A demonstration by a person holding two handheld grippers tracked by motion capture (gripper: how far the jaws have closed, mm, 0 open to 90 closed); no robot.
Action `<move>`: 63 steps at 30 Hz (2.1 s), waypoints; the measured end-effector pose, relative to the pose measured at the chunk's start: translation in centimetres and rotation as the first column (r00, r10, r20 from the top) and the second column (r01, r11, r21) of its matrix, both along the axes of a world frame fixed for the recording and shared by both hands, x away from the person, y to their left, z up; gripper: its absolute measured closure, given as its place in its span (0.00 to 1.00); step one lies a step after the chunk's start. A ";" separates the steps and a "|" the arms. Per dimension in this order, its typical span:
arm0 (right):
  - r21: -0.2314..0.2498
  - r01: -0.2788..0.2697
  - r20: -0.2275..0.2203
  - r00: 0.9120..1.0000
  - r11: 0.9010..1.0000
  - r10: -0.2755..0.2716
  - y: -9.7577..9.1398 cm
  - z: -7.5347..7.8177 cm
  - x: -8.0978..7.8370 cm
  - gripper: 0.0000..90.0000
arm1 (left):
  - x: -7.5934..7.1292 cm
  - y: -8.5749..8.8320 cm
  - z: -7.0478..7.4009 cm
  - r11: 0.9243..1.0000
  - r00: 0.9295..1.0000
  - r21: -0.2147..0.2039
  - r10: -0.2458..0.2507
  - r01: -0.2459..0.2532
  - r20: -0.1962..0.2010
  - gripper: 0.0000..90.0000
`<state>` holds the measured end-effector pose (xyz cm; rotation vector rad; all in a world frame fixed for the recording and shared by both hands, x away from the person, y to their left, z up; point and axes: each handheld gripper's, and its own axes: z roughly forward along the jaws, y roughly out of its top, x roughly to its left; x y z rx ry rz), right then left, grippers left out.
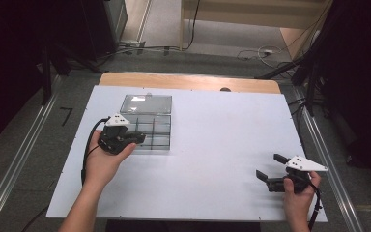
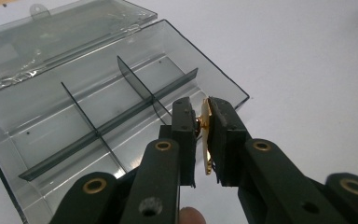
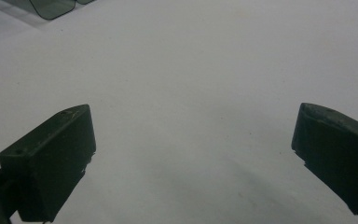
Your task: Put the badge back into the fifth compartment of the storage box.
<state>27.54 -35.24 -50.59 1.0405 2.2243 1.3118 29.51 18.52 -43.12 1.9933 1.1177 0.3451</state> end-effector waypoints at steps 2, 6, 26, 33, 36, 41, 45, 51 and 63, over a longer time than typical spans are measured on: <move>0.000 0.000 0.000 1.000 1.000 0.000 0.0 0.0 0.0 0.00 | 0.2 0.0 -0.1 1.000 1.000 -0.001 0.008 -0.008 0.004 0.90; 0.000 0.000 -0.001 1.000 1.000 0.000 0.0 0.0 0.0 0.00 | 0.6 0.1 -0.4 1.000 1.000 -0.010 0.024 -0.024 0.005 0.90; 0.003 0.000 -0.001 1.000 1.000 0.000 0.0 0.0 0.0 0.00 | 2.2 0.1 -2.2 0.993 0.994 -0.037 0.110 -0.110 0.025 0.90; 0.003 0.000 -0.002 1.000 1.000 0.000 0.0 0.0 0.0 0.00 | 2.6 0.2 -3.4 0.990 0.991 -0.048 0.135 -0.134 0.013 0.90; 0.001 -0.001 0.000 1.000 1.000 0.001 0.0 0.0 0.0 0.00 | 2.7 0.2 -3.8 0.988 0.989 -0.049 0.147 -0.147 0.007 0.90; 0.002 -0.001 0.000 1.000 1.000 0.001 0.0 0.0 0.0 0.00 | 2.7 0.4 -4.6 0.985 0.987 -0.064 0.162 -0.162 -0.009 0.89; 0.002 0.000 -0.002 1.000 1.000 0.000 0.0 0.0 0.0 0.00 | 2.4 0.5 -4.8 0.985 0.989 -0.089 0.149 -0.149 -0.010 0.79; 0.001 0.000 -0.002 1.000 1.000 0.000 0.0 0.0 0.0 0.00 | 1.8 0.6 -4.7 0.980 0.990 -0.147 0.139 -0.138 0.001 0.56; -0.003 -0.002 0.002 1.000 1.000 0.002 0.0 0.0 0.0 0.00 | -0.9 1.0 -4.5 0.974 0.988 -0.201 0.128 -0.108 0.088 0.20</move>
